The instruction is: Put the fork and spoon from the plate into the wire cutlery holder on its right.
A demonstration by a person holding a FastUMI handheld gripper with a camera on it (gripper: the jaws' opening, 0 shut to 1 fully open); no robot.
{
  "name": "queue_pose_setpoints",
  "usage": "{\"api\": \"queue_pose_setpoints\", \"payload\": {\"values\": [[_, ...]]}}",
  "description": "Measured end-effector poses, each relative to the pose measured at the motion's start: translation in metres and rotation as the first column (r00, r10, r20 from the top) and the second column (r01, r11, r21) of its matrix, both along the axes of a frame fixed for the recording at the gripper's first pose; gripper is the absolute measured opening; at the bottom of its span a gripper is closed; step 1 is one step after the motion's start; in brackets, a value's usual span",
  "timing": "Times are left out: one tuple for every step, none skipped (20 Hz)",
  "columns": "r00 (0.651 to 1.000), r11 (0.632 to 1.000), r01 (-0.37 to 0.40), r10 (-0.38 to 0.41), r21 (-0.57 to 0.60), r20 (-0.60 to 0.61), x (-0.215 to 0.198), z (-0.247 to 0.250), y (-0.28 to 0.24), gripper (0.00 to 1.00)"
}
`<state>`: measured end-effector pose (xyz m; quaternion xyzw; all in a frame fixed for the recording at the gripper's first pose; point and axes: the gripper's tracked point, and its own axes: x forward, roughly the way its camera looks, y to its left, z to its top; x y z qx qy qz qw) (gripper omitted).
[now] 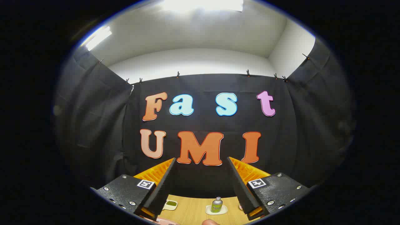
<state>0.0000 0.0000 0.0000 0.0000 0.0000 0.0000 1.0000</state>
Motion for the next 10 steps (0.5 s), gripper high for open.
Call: {"api": "queue_pose_setpoints", "payload": {"values": [[1.0,1.0,-0.004,0.004,0.0,0.001,-0.001,-0.001,0.0,0.93],[1.0,1.0,-0.007,0.007,-0.003,0.006,0.0,-0.001,0.001,0.93],[1.0,1.0,-0.006,0.006,-0.008,0.009,0.0,-0.001,0.001,0.93],[1.0,1.0,-0.008,0.008,-0.013,0.011,-0.001,-0.002,0.001,0.93],[1.0,1.0,-0.008,0.008,-0.017,0.009,-0.001,-0.004,0.002,0.93],[1.0,1.0,-0.014,0.014,-0.017,0.004,-0.002,-0.006,0.003,0.93],[1.0,1.0,-0.016,0.016,-0.016,-0.001,-0.003,-0.007,0.005,0.93],[1.0,1.0,-0.02,0.02,-0.016,-0.006,-0.003,-0.009,0.005,0.93],[1.0,1.0,-0.022,0.022,-0.014,-0.007,-0.003,-0.01,0.007,0.93],[1.0,1.0,-0.021,0.021,-0.012,-0.014,-0.003,-0.013,0.007,0.93]]}}
